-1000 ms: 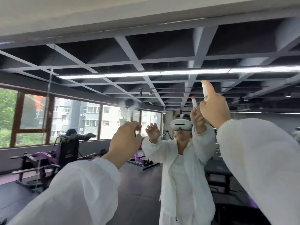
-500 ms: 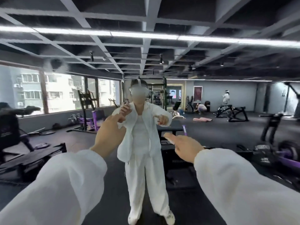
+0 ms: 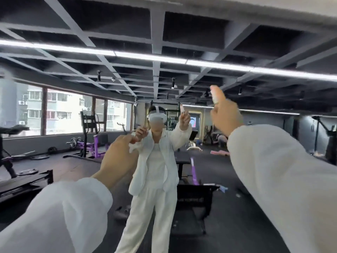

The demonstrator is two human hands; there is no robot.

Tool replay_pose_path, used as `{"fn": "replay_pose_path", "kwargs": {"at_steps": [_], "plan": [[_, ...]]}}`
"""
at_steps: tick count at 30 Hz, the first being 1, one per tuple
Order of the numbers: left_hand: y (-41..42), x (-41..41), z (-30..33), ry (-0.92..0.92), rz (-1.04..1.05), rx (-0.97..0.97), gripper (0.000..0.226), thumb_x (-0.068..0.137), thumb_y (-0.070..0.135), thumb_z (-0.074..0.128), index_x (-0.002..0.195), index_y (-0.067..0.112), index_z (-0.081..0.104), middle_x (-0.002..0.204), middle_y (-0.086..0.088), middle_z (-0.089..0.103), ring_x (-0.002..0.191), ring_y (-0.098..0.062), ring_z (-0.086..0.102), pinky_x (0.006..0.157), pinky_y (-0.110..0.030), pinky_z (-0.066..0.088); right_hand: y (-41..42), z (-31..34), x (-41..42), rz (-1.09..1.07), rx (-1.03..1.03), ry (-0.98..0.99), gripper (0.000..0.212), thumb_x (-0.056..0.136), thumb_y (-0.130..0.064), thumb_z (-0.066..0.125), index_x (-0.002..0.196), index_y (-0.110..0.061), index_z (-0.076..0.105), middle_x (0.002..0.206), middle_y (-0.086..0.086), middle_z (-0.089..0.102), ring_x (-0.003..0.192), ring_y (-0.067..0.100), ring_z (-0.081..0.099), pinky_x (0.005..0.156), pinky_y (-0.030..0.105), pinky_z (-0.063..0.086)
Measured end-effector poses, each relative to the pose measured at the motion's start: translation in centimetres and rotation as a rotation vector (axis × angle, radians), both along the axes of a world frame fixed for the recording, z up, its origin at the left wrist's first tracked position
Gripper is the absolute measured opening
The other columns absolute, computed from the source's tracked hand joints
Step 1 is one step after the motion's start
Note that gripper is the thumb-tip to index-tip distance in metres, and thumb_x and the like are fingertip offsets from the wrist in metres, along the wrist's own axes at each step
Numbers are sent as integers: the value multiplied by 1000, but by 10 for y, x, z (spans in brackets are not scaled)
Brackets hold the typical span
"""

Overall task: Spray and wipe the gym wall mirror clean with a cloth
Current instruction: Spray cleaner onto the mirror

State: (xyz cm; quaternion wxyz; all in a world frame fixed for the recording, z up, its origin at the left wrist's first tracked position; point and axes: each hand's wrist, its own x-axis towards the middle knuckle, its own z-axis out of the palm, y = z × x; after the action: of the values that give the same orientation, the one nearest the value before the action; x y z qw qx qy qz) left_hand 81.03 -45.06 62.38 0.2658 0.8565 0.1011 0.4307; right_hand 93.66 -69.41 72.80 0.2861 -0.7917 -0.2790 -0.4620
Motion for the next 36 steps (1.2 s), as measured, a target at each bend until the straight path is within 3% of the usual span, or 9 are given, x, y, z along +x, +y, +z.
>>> {"fn": "replay_pose_path", "kwargs": {"at_steps": [4, 8, 13, 15, 19, 23, 27, 33, 36], "plan": [[-59, 29, 15, -40, -19, 0, 31, 84, 8, 55, 112, 19, 60, 116, -4, 57, 99, -22, 55, 83, -36, 47, -72, 58, 18, 45, 166, -24, 52, 89, 2, 38, 136, -21, 34, 87, 11, 51, 75, 29, 51, 62, 33, 42], [-106, 56, 26, -91, -58, 43, 30, 85, 7, 55, 112, 18, 61, 116, -2, 57, 98, -19, 54, 78, -27, 41, -119, 42, 37, 20, 197, 10, 49, 91, 0, 40, 135, -19, 35, 89, 14, 52, 77, 32, 53, 66, 39, 47], [-157, 105, 17, -82, -161, 94, 29, 85, 5, 54, 111, 15, 60, 117, 0, 53, 94, -15, 50, 77, -26, 38, -161, -45, 76, -49, 124, 112, 63, 92, -3, 44, 146, -31, 28, 99, 15, 60, 80, 29, 54, 70, 32, 42], [-179, 128, 8, -65, -225, 116, 28, 84, 3, 54, 110, 12, 60, 113, -4, 56, 92, -16, 50, 77, -26, 38, -180, -92, 86, -61, 75, 251, 64, 92, -3, 42, 146, -35, 27, 106, 12, 61, 81, 24, 53, 72, 28, 40], [-221, 174, -12, -10, -312, 92, 30, 83, 2, 52, 110, 11, 59, 107, 0, 53, 90, -15, 49, 80, -27, 39, -222, -197, 99, -155, -85, 600, 62, 91, -5, 38, 146, -32, 27, 104, 11, 60, 99, 32, 58, 83, 34, 44], [-248, 215, -25, 47, -375, 122, 29, 85, 5, 54, 112, 12, 60, 111, -3, 54, 93, -18, 49, 80, -29, 39, -270, -264, 116, -327, -90, 822, 55, 88, -5, 41, 137, -27, 31, 98, 9, 61, 93, 31, 57, 83, 37, 47], [-276, 251, -27, 65, -452, 148, 29, 85, 4, 54, 112, 13, 59, 112, -3, 55, 96, -19, 50, 81, -29, 37, -320, -258, 137, -469, 125, 792, 59, 88, -6, 40, 141, -30, 29, 97, 12, 60, 88, 32, 57, 80, 36, 45], [-332, 300, -27, 39, -570, 180, 25, 85, 5, 55, 108, 12, 62, 113, -6, 57, 102, -24, 54, 82, -31, 41, -383, -208, 151, -502, 320, 641, 63, 89, -2, 38, 143, -34, 28, 89, 10, 58, 83, 31, 57, 79, 36, 46], [-366, 326, -27, 23, -602, 222, 27, 85, 4, 56, 110, 13, 63, 113, -4, 58, 96, -17, 51, 77, -25, 34, -417, -187, 166, -566, 347, 586, 64, 89, -4, 38, 141, -40, 26, 92, 10, 55, 83, 32, 58, 75, 36, 48]]}}
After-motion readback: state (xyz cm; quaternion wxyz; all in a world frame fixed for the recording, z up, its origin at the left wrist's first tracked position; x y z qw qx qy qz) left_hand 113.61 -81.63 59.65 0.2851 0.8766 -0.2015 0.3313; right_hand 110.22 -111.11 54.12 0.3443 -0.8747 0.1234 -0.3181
